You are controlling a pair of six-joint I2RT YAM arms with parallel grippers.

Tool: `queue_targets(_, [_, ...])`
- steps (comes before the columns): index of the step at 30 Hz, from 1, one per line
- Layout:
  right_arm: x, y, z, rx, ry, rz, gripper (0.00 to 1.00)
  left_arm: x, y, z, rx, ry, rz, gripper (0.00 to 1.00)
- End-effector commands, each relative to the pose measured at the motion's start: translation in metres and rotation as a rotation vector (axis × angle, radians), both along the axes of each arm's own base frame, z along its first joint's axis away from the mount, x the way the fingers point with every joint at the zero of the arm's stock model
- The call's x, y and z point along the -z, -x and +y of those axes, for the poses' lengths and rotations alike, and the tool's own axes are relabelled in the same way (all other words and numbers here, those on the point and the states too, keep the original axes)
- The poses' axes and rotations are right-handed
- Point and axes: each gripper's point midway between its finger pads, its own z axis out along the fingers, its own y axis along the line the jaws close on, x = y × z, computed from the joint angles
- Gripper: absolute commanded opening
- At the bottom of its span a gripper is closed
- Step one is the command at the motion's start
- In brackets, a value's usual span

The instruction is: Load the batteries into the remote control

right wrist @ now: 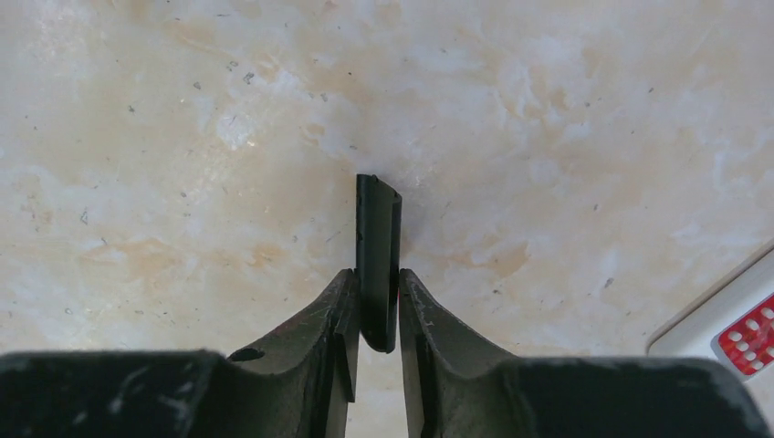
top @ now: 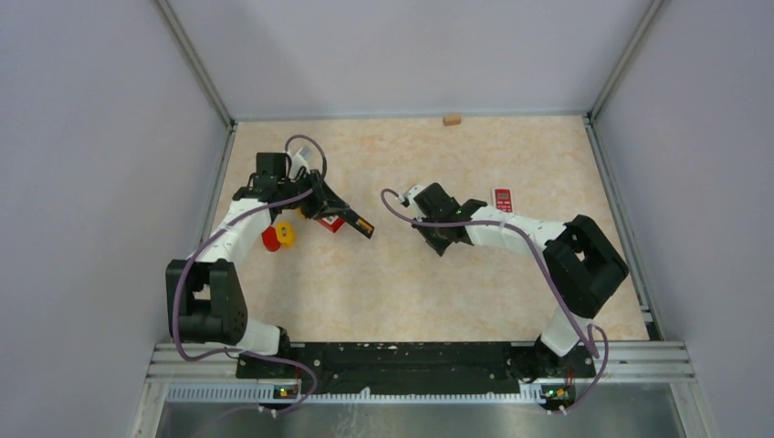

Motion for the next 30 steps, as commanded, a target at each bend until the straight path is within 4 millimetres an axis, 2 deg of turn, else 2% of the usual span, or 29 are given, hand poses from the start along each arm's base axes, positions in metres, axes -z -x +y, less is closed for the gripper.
queue_targets(1, [-0.012,0.0,0.008,0.007,-0.009,-0.058,0.22,-0.014,-0.01,0.0,0.011,0.002,-0.057,0.0])
queue_targets(4, [-0.006,0.006,0.012,0.001,0.01,-0.058,0.14,-0.014,-0.01,0.0,0.012,0.001,-0.057,0.0])
queue_targets(8, [-0.002,0.011,0.019,-0.006,0.025,-0.061,0.08,-0.015,-0.011,0.002,0.006,-0.005,-0.061,0.0])
queue_targets(15, [0.005,0.031,0.035,-0.02,0.063,-0.062,0.06,-0.014,-0.012,0.009,-0.022,-0.025,-0.059,0.0])
queue_targets(17, [0.006,0.033,0.036,0.007,0.06,-0.055,0.1,-0.014,-0.012,0.011,-0.03,-0.027,-0.057,0.0])
queue_targets(20, [0.001,0.032,0.038,0.029,0.029,-0.064,0.21,-0.014,-0.011,0.014,-0.038,-0.029,-0.057,0.0])
queue_targets(24, [0.005,0.035,0.043,-0.004,0.016,-0.049,0.31,-0.015,-0.01,0.017,-0.046,-0.03,-0.059,0.0])
queue_targets(30, [0.021,0.036,0.044,-0.046,0.058,-0.021,0.33,-0.015,-0.008,0.021,-0.055,-0.033,-0.06,0.0])
